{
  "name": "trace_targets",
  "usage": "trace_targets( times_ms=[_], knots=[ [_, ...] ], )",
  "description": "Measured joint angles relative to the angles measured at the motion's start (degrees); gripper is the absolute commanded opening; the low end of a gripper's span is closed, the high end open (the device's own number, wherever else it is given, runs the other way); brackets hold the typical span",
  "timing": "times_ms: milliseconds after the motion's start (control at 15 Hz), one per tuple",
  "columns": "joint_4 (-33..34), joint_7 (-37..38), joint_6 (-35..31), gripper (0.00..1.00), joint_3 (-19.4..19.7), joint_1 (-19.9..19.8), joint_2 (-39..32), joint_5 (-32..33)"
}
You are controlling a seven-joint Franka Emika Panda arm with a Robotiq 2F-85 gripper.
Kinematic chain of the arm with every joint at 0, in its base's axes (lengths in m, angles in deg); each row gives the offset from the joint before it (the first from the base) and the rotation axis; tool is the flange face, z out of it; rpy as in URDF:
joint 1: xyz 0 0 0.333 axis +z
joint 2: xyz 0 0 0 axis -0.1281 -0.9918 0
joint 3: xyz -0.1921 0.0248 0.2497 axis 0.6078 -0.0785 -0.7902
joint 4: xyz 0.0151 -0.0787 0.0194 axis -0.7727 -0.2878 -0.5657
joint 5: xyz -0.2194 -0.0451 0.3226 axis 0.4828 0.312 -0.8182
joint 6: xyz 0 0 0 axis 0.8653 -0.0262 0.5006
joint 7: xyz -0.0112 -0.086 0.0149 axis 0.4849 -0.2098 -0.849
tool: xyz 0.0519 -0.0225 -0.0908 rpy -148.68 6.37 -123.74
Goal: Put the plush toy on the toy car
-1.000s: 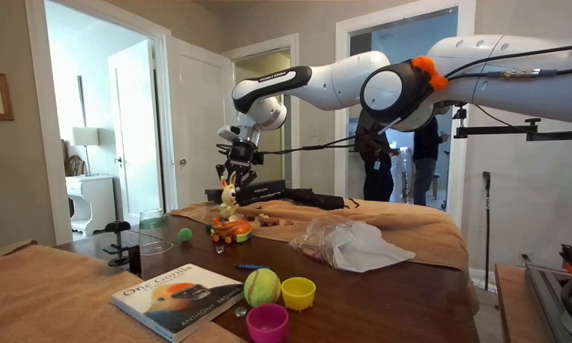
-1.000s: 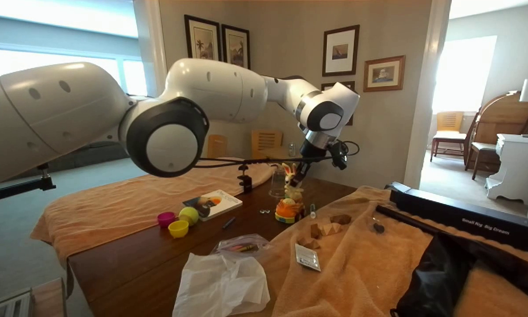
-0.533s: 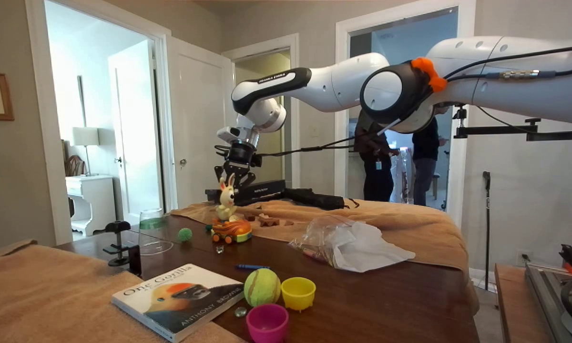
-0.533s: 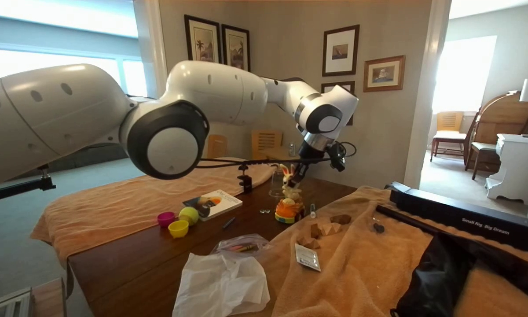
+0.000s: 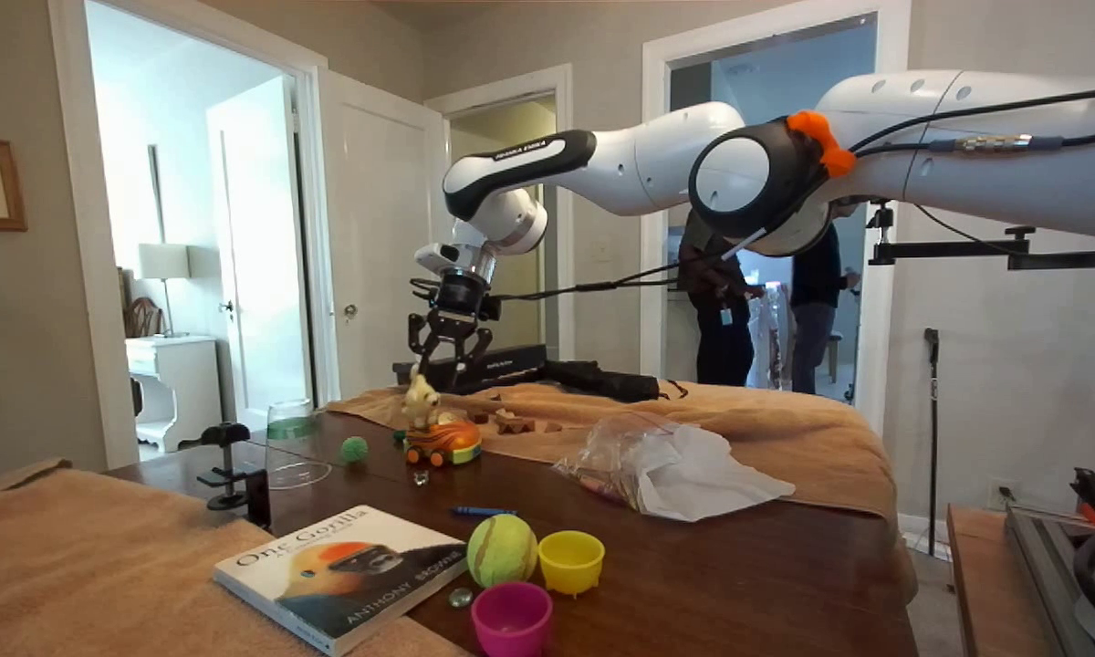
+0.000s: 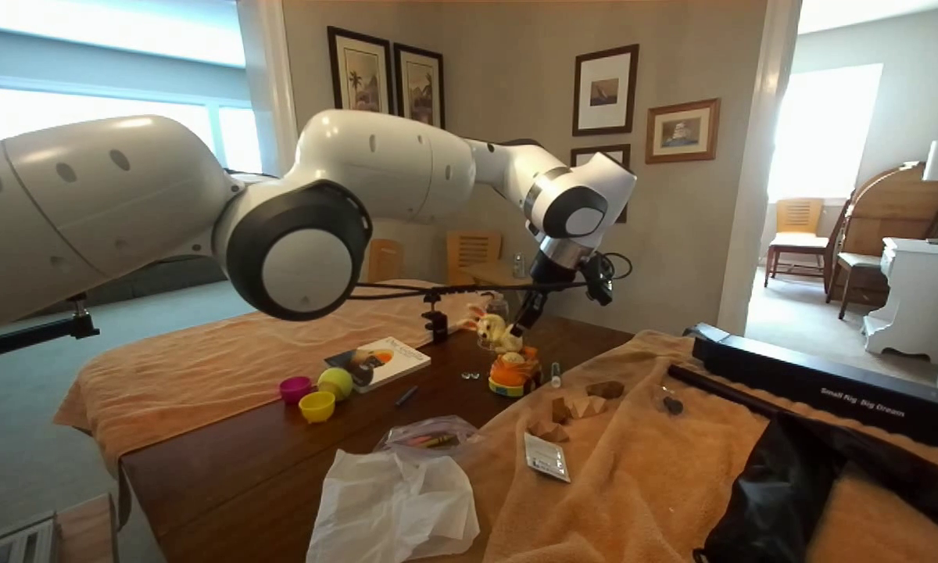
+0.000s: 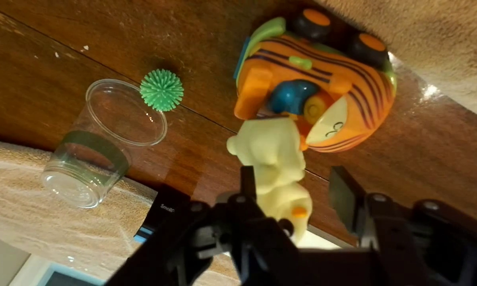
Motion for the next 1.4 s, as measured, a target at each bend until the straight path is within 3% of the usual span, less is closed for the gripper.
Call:
trace_targets(
  times_ms=[200, 467, 933, 1400],
  knots=[
    [1.2, 0.0, 0.5, 1.00, 0.1, 0.0, 0.1, 0.0],
    [2.3, 0.2, 1.8, 1.00, 0.9, 0.1, 2.3, 0.1],
    [5.0, 2.8, 10.9, 1.00, 0.9, 1.7, 6.5, 7.0],
    [5.0, -6.8, 19.4, 1.00, 0.9, 7.0, 9.6, 13.7]
  ],
)
